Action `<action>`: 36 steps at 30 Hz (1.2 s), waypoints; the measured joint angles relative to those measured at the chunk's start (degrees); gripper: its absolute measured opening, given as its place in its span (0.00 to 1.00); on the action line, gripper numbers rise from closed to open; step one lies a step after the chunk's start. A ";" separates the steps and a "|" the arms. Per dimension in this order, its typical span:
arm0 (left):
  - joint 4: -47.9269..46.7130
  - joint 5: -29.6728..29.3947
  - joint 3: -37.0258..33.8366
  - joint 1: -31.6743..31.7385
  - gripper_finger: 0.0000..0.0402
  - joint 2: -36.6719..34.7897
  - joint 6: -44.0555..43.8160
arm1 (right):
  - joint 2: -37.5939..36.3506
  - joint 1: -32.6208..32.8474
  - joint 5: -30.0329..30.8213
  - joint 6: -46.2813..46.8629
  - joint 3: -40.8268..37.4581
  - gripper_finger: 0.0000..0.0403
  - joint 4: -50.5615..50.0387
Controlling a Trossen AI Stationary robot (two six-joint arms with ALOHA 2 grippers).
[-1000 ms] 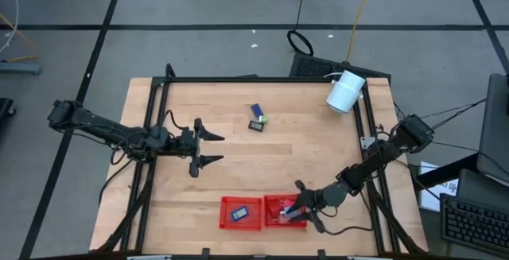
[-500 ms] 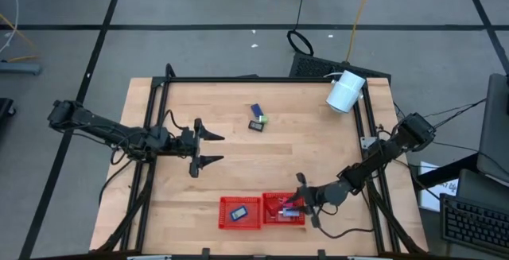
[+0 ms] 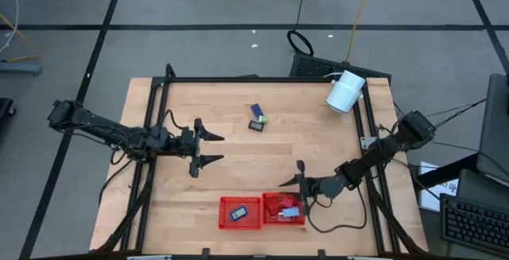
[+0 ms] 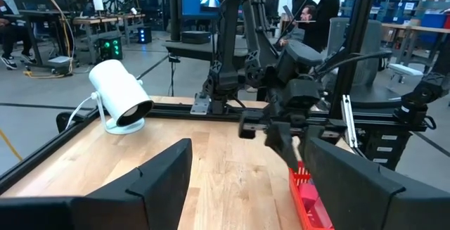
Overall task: Pick & Place Office items
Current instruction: Put the green charger adapter into the right red bin
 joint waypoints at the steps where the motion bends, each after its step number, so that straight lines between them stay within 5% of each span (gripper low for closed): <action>1: 0.03 0.00 0.00 0.00 0.69 0.00 0.00 | -0.59 -0.71 0.02 0.05 0.00 0.23 -0.63; 9: 0.11 0.02 0.00 0.00 0.72 0.00 0.02 | -8.25 -9.02 -0.25 1.07 0.06 0.28 -11.18; 18: 0.11 0.02 0.00 0.00 0.70 0.00 0.32 | -12.28 -26.64 -1.10 -0.12 0.04 0.36 -22.36; 24: 0.10 0.02 0.00 0.00 0.69 0.00 0.39 | -10.65 -39.78 -19.00 -0.49 0.02 0.47 -22.90; 31: 0.09 0.02 0.00 0.00 0.72 0.00 0.37 | -5.61 -46.74 -22.01 -7.07 0.02 0.67 -13.39; 36: 0.09 0.02 0.00 0.00 0.74 0.00 0.35 | -0.91 -51.12 -30.03 -10.50 3.14 0.71 -12.46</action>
